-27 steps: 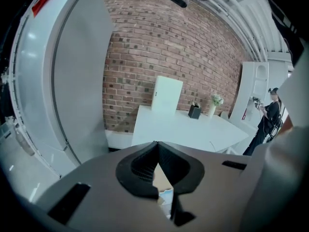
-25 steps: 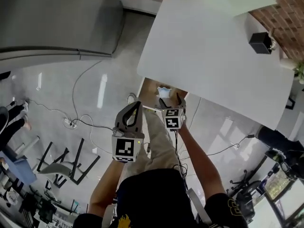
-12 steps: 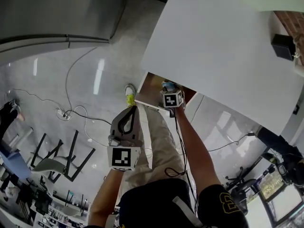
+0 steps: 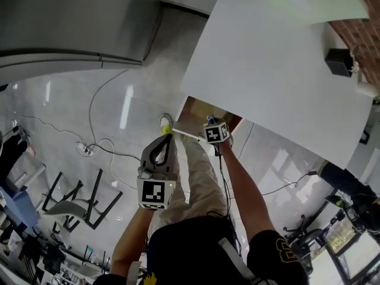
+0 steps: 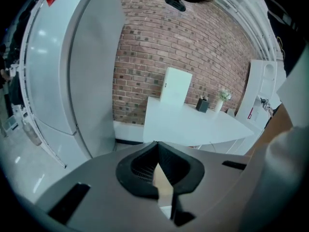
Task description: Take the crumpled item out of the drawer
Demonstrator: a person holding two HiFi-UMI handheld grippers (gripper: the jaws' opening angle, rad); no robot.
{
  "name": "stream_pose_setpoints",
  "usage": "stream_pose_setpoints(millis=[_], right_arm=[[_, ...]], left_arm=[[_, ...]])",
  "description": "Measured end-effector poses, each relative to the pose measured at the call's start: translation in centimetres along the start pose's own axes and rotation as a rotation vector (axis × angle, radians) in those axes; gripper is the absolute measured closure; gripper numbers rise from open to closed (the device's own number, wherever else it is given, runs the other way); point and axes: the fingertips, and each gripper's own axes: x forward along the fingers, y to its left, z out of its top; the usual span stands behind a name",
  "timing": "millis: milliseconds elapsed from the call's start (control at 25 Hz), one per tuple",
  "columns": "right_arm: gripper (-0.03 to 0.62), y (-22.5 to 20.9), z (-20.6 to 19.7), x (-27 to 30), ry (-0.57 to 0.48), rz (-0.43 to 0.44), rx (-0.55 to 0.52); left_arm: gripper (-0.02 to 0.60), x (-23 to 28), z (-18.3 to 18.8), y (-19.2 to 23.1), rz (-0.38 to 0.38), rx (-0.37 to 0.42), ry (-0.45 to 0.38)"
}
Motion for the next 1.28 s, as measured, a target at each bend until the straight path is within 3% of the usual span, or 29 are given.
stream_pose_setpoints(millis=[280, 520, 600, 760, 880, 1040, 1280], right_arm=[[0.539, 0.7, 5.0, -16.8, -0.26, 0.045, 0.091], [0.54, -2.1, 10.6, -32.4, -0.543, 0.027, 0.36], [0.542, -3.1, 13.0, -38.5, -0.671, 0.007, 0.392], [0.542, -4.5, 17.9, -51.2, -0.965, -0.031, 0.354], [0.542, -5.5, 20.2, -58.5, -1.117, -0.096, 0.266], [0.545, -5.4, 20.8, -65.5, -1.249, -0.189, 0.166], [0.549, -4.0, 20.3, -70.9, -1.327, -0.243, 0.105]], left_arm=[[0.569, -2.9, 8.1, -1.5, -0.059, 0.076, -0.068], [0.569, -4.8, 13.5, -4.2, -0.143, 0.157, -0.116], [0.568, -5.1, 15.2, -5.5, -0.172, 0.175, -0.135], [0.569, -5.7, 19.2, -8.7, -0.252, 0.223, -0.199], [0.569, -5.9, 23.1, -11.8, -0.327, 0.282, -0.278], [0.569, -7.1, 27.5, -13.5, -0.375, 0.325, -0.364], [0.569, -9.2, 31.5, -9.7, -0.335, 0.315, -0.413]])
